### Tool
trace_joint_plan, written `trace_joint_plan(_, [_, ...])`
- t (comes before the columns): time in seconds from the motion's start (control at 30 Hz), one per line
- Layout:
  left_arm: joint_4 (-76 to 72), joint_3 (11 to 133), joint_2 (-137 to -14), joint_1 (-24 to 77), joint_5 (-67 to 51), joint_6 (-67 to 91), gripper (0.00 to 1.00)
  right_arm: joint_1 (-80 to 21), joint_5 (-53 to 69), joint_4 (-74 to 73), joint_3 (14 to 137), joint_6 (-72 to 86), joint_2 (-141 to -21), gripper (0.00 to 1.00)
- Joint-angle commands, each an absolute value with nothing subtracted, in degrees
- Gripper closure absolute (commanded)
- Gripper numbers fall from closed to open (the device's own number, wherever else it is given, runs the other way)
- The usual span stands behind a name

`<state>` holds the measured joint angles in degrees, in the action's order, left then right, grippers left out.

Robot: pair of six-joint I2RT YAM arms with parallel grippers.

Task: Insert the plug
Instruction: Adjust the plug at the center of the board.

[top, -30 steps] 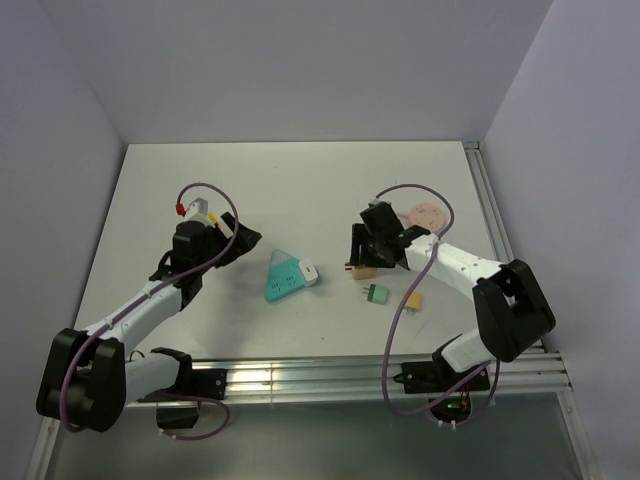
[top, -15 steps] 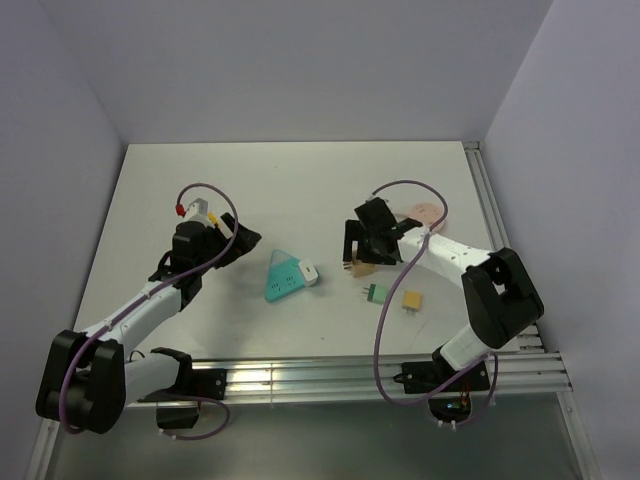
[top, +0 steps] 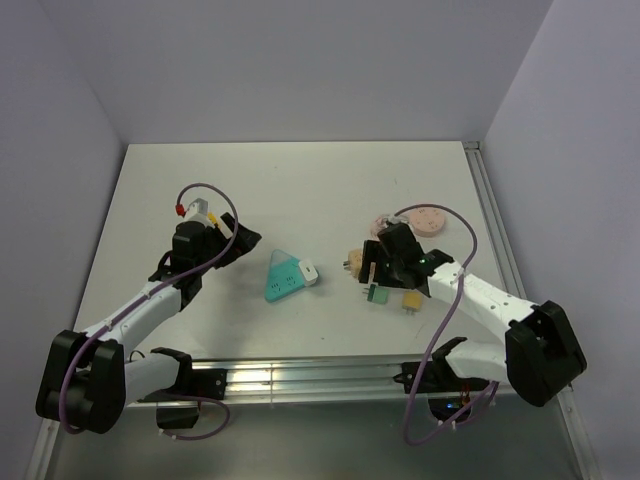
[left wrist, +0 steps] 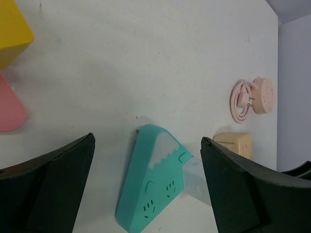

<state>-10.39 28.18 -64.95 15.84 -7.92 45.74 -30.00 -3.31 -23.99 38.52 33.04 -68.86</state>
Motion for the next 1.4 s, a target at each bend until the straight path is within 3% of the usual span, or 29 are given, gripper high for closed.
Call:
trace_joint_plan(0.0, [-12.3, 28.3, -63.8, 15.7, -9.0, 45.2, 0.05, -30.1, -0.3, -20.1, 35.5, 35.9, -67.8, 0.16])
trace_joint_plan(0.2, [-12.0, 28.2, -63.3, 15.7, -8.9, 44.9, 0.05, -32.5, 1.1, -17.5, 34.3, 37.2, -70.2, 0.16])
trace_joint_plan(0.5, [-12.0, 27.9, -63.1, 15.7, -8.6, 44.9, 0.05, -44.2, -1.7, -18.4, 34.3, 43.9, -67.1, 0.17])
trace_joint_plan(0.8, [-12.4, 28.2, -63.9, 15.7, -8.7, 44.7, 0.05, -46.4, -9.7, -22.0, 33.7, 48.3, -69.3, 0.20])
trace_joint_plan(1.0, [-12.4, 28.0, -64.1, 15.7, -9.0, 44.7, 0.05, -48.1, -8.9, -19.5, 33.0, 52.0, -70.1, 0.24])
trace_joint_plan(1.37, [-12.0, 27.8, -63.7, 15.7, -8.4, 44.5, 0.05, -48.2, -12.6, -18.7, 40.8, 45.1, -81.3, 0.24])
